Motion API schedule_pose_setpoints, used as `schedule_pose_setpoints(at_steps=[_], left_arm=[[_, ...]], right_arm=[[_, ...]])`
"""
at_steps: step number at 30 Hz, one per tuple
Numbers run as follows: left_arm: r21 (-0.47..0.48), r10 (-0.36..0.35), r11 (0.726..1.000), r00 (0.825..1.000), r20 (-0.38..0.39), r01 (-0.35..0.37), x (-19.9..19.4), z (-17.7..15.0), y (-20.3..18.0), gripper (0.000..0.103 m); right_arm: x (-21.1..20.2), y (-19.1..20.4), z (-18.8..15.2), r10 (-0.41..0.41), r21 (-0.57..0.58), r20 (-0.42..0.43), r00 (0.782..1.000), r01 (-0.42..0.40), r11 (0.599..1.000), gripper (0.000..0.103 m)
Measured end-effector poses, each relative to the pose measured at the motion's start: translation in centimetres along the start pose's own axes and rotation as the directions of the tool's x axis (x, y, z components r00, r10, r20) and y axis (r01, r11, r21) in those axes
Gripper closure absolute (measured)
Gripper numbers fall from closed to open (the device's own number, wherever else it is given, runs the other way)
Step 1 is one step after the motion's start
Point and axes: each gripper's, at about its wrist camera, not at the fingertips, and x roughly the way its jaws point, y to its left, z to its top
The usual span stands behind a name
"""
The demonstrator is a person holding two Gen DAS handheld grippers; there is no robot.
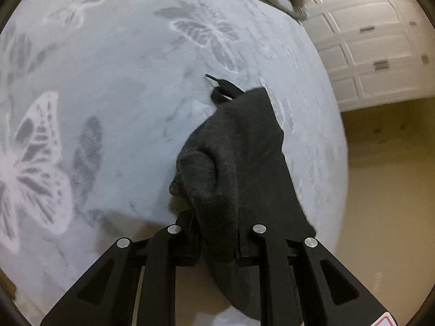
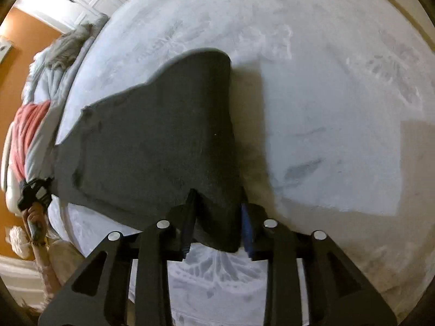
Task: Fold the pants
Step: 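Grasp the pants end with the left tool while the right tool grasps the fold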
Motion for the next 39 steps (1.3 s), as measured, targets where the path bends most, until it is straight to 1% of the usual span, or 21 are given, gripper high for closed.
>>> schedule_pose_setpoints(at_steps=[2, 3, 5, 7, 11, 12, 16, 19, 20, 21, 22, 24, 27, 29, 30, 31, 33, 34, 36, 38, 39], left_arm=[[0.013, 0.011, 1.000, 1.000, 0.004, -0.011, -0.1, -0.1, 0.2, 0.088], [0.033, 0.020, 0.999, 1.000, 0.020, -0.020, -0.2, -0.3, -0.1, 0.088], [0.054, 0.030, 0.998, 0.999, 0.042, -0.033, -0.7, -0.8, -0.6, 0.088], [0.073, 0.049, 0.996, 0.997, 0.063, -0.054, -1.1, -1.6, -0.8, 0.087], [0.089, 0.073, 0.993, 0.994, 0.081, -0.080, -0.7, -1.7, -1.2, 0.086], [0.090, 0.077, 0.992, 0.993, 0.084, -0.085, -0.7, -1.7, -1.2, 0.086], [0.088, 0.087, 0.992, 0.993, 0.084, -0.095, -0.7, -1.9, -1.1, 0.084], [0.091, 0.085, 0.992, 0.993, 0.076, -0.092, -0.7, -1.8, -0.9, 0.084], [0.094, 0.086, 0.991, 0.994, 0.074, -0.093, -0.4, -1.5, -1.0, 0.084], [0.095, 0.086, 0.991, 0.994, 0.071, -0.093, -0.5, -1.5, -1.0, 0.084], [0.094, 0.083, 0.992, 0.994, 0.070, -0.089, -0.4, -1.5, -1.0, 0.084], [0.089, 0.077, 0.993, 0.995, 0.067, -0.083, -0.3, -1.3, -0.9, 0.084], [0.083, 0.078, 0.993, 0.995, 0.065, -0.083, -0.1, -1.2, -0.9, 0.084], [0.083, 0.078, 0.993, 0.995, 0.066, -0.083, -0.1, -1.2, -0.9, 0.084], [0.081, 0.076, 0.993, 0.995, 0.065, -0.081, -0.2, -1.4, -0.9, 0.084], [0.079, 0.071, 0.994, 0.995, 0.063, -0.076, -0.2, -1.3, -0.8, 0.084], [0.067, 0.059, 0.996, 0.997, 0.057, -0.062, -0.1, -1.2, -0.5, 0.084], [0.053, 0.047, 0.997, 0.997, 0.054, -0.049, -0.1, -1.1, -0.3, 0.084], [0.053, 0.032, 0.998, 0.998, 0.055, -0.035, -0.1, -1.0, -0.4, 0.086], [0.078, 0.023, 0.997, 0.997, 0.077, -0.029, -0.4, -1.0, -0.9, 0.088], [0.097, 0.012, 0.995, 0.996, 0.092, -0.021, -0.6, -1.1, -1.4, 0.089]], right_arm=[[-4.3, 0.7, -0.3, -0.072, -0.004, 0.189, 0.979, 0.074, 0.997, 0.072], [-6.0, 1.2, -0.6, -0.064, -0.019, 0.271, 0.960, 0.071, 0.997, 0.072], [-7.4, 3.7, -0.8, 0.056, -0.119, 0.325, 0.944, -0.018, 0.993, 0.072], [-6.3, 6.6, -1.0, 0.090, -0.191, 0.309, 0.947, -0.031, 0.981, 0.072], [-1.3, 14.5, -1.7, 0.094, -0.345, 0.215, 0.972, -0.015, 0.938, 0.049], [-0.3, 16.4, -2.0, 0.096, -0.393, 0.205, 0.974, -0.008, 0.919, 0.048], [4.5, 24.8, -5.0, 0.074, -0.600, 0.145, 0.987, 0.028, 0.799, 0.048], [8.1, 27.9, -6.9, 0.008, -0.689, 0.125, 0.992, 0.081, 0.720, 0.049], [9.6, 28.3, -7.1, -0.033, -0.703, 0.125, 0.992, 0.112, 0.702, 0.071], [10.9, 28.3, -7.1, -0.079, -0.706, 0.114, 0.990, 0.137, 0.695, 0.086], [11.5, 28.0, -6.7, -0.093, -0.684, 0.117, 0.989, 0.148, 0.714, 0.088], [9.5, 28.1, -5.7, -0.020, -0.625, 0.135, 0.991, 0.101, 0.774, 0.089], [7.2, 28.3, -5.1, 0.077, -0.594, 0.194, 0.978, 0.054, 0.803, 0.085], [10.3, 28.0, -4.8, 0.041, -0.585, 0.091, 0.995, 0.020, 0.811, 0.074], [12.5, 27.3, -5.0, -0.001, -0.575, 0.032, 1.000, 0.019, 0.818, 0.074], [12.1, 27.0, -5.3, 0.040, -0.575, 0.082, 0.996, 0.014, 0.818, 0.072], [10.8, 27.7, -4.9, 0.008, -0.581, 0.060, 0.998, 0.029, 0.813, 0.058], [9.8, 27.6, -4.7, 0.015, -0.571, 0.067, 0.998, 0.026, 0.820, 0.056], [5.6, 26.0, -3.5, 0.111, -0.504, 0.169, 0.979, -0.011, 0.863, 0.031], [2.7, 24.1, -2.2, 0.114, -0.433, 0.250, 0.961, 0.006, 0.901, 0.021], [1.7, 22.9, -1.3, 0.106, -0.393, 0.288, 0.952, 0.017, 0.919, 0.020]])
